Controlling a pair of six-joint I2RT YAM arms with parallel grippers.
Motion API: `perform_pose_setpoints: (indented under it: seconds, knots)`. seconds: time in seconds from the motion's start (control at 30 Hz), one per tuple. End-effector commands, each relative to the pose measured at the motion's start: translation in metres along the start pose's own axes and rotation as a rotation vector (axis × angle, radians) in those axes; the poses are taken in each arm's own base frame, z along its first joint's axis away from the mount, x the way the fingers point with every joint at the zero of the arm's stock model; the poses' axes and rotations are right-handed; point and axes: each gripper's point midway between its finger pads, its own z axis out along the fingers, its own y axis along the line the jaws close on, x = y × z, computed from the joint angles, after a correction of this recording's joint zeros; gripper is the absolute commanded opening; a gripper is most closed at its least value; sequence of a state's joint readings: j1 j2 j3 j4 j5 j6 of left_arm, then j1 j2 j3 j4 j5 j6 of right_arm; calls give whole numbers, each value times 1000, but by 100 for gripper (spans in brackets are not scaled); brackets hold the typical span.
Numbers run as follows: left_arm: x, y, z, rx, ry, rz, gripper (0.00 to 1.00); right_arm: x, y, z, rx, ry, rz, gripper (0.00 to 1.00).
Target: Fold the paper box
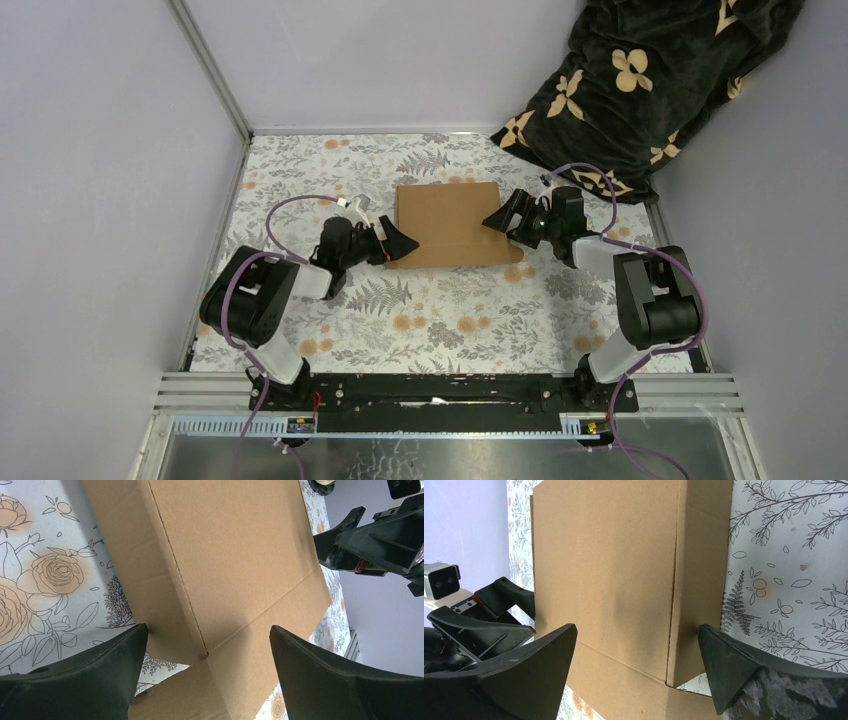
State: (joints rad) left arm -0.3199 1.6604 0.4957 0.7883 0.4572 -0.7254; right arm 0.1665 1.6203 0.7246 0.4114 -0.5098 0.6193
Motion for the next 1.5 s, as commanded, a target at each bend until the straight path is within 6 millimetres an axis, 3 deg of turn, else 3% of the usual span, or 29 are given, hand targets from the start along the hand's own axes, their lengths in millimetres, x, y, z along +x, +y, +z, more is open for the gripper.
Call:
perform_pose_setpoints:
  seconds: [0.0, 1.47]
  knots:
    - [-24, -29, 2, 99, -70, 55, 99, -19, 24, 0, -86, -30, -32, 100]
    - [-47, -66, -22, 119, -97, 104, 99, -36, 69, -35, -153, -61, -70, 100]
